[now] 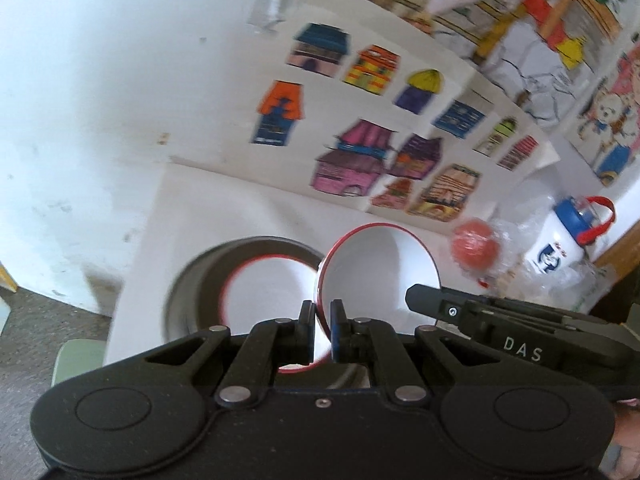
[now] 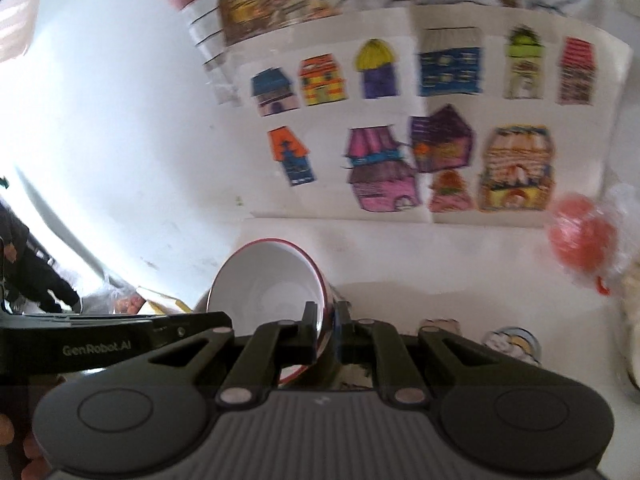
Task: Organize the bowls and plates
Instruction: 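Lower the second white bowl into the first white bowl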
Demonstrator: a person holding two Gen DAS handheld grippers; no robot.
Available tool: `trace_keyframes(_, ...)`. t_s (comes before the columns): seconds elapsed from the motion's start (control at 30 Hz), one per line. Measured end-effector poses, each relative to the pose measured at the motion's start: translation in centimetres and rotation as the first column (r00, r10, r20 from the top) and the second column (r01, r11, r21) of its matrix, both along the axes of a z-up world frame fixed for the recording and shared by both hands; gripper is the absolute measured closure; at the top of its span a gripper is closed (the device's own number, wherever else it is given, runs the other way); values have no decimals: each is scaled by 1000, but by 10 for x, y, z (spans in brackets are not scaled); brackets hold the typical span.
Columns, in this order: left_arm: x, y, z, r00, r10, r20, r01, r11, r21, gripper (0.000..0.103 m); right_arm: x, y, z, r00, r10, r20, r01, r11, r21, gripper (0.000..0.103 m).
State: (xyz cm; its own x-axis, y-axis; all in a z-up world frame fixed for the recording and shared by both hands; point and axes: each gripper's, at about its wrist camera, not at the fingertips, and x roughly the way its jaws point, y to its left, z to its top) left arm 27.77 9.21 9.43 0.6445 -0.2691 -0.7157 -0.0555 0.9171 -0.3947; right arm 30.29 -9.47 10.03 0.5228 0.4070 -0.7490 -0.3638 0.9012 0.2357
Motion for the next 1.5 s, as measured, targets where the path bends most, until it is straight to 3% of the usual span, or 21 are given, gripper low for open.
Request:
trace_keyframes(0.43, -5, 39, -8, 998, 60, -34, -60, 998, 1, 97, 14, 39, -16, 996, 65, -55, -66, 998, -18, 94)
trace_keyframes(1.5, -1, 41, -16, 996, 64, -59, -64, 998, -1, 97, 22, 44, -22, 992, 79, -99, -83, 996, -45, 94)
